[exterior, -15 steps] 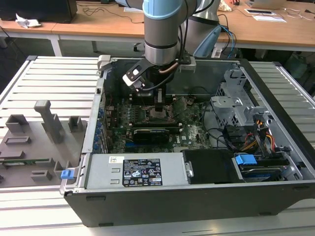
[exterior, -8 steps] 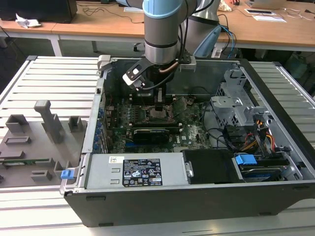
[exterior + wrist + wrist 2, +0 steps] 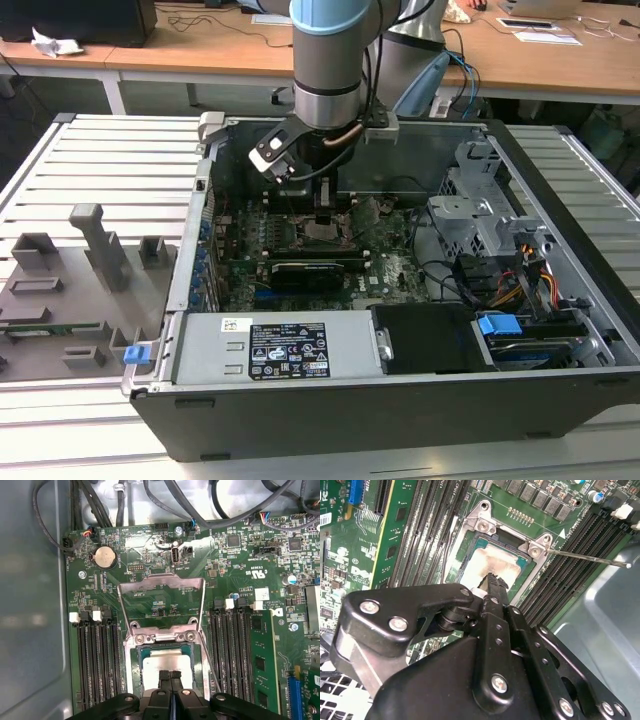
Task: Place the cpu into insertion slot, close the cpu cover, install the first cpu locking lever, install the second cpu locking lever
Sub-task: 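Close the cpu cover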
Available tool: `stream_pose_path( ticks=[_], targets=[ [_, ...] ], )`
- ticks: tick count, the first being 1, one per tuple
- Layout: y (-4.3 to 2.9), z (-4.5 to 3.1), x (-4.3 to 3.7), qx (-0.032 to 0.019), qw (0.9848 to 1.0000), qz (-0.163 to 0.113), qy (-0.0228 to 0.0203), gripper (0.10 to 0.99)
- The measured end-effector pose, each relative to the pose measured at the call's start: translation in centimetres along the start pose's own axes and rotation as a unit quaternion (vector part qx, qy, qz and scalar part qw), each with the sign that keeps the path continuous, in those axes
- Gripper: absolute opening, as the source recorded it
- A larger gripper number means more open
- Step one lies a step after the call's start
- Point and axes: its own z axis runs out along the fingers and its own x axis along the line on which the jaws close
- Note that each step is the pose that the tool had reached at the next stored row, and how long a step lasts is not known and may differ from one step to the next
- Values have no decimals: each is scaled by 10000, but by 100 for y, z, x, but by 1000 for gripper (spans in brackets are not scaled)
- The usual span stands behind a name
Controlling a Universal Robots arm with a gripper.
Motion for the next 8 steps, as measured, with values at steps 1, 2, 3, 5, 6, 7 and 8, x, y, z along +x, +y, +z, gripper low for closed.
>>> stream_pose_path(
  ticks=[1, 2, 3, 5, 6, 7, 8],
  targets=[
    [1, -12, 0, 0, 10000, 0, 0, 106],
    [2, -28, 1, 0, 10000, 0, 0, 106],
    [3, -45, 1, 0, 10000, 0, 0, 106],
    [5, -79, 2, 0, 10000, 0, 0, 106],
    [6, -97, 2, 0, 10000, 0, 1, 106],
    [7, -122, 2, 2, 10000, 0, 0, 106],
    [8, -137, 3, 2, 10000, 0, 0, 106]
  ],
)
